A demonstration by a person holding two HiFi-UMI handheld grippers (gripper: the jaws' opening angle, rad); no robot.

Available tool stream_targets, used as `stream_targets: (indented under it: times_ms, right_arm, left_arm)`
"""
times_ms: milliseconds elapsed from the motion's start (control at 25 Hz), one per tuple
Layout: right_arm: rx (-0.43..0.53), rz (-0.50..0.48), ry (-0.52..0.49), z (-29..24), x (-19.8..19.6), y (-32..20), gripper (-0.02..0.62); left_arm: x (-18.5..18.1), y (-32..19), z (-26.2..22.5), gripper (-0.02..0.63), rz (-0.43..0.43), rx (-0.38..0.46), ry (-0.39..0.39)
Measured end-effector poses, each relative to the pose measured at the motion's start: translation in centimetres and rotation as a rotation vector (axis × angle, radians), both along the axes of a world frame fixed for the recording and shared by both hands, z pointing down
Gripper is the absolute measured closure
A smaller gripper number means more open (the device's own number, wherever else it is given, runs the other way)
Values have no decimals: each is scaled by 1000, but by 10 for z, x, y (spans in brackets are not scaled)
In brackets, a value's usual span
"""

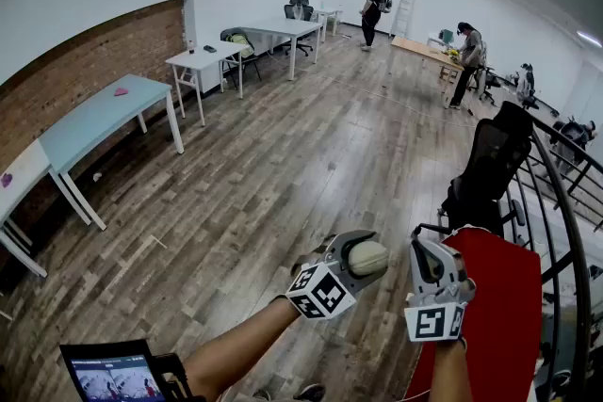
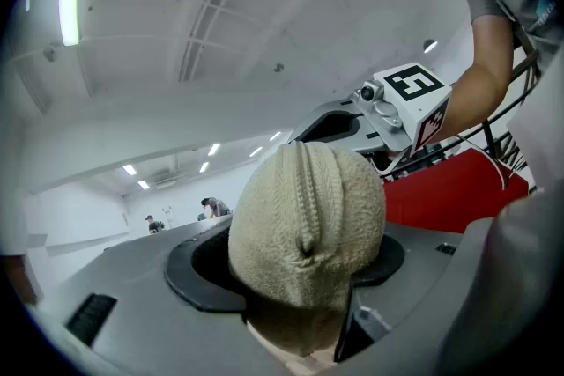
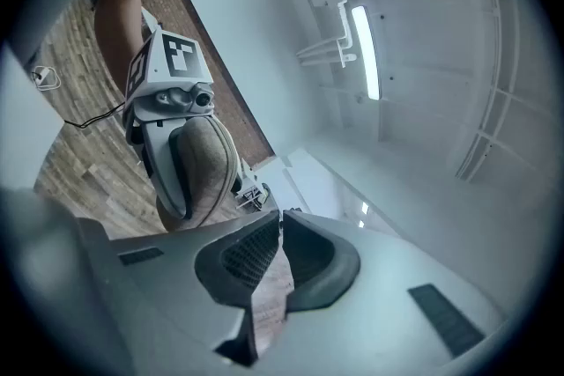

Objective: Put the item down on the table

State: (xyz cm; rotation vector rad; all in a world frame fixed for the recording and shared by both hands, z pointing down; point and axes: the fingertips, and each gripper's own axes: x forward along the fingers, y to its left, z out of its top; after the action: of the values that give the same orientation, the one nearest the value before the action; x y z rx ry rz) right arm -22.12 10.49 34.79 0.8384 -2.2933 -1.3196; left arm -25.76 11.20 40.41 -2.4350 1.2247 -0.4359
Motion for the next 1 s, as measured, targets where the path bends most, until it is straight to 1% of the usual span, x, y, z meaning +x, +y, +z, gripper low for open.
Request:
stream_targets:
  times_ms: [120, 280, 440, 600, 760, 880, 1000]
  right_arm:
    - [0, -4, -1, -3, 8, -15, 589]
    - [5, -7, 3, -3, 36, -53, 589]
    - [-20, 4, -10, 7, 45, -82, 589]
    - [-42, 11, 18, 29, 31, -112, 589]
    - [-71, 56, 25, 38, 16, -153, 589]
    - [-63, 78, 43, 34, -2, -175, 589]
    - [-37, 108, 35, 18, -15, -198, 590]
  left_arm:
    - [9, -15, -1, 299, -1, -2, -7]
    - [32, -48, -2, 299, -12, 4, -10]
    - [38, -72, 12, 299, -11, -18, -12]
    - [28, -106, 30, 299, 1, -41, 11]
    - [16, -147, 40, 299, 50, -60, 11]
    - [-1, -176, 34, 299, 79, -58, 24]
    - [-15, -197, 19, 299, 111, -27, 22]
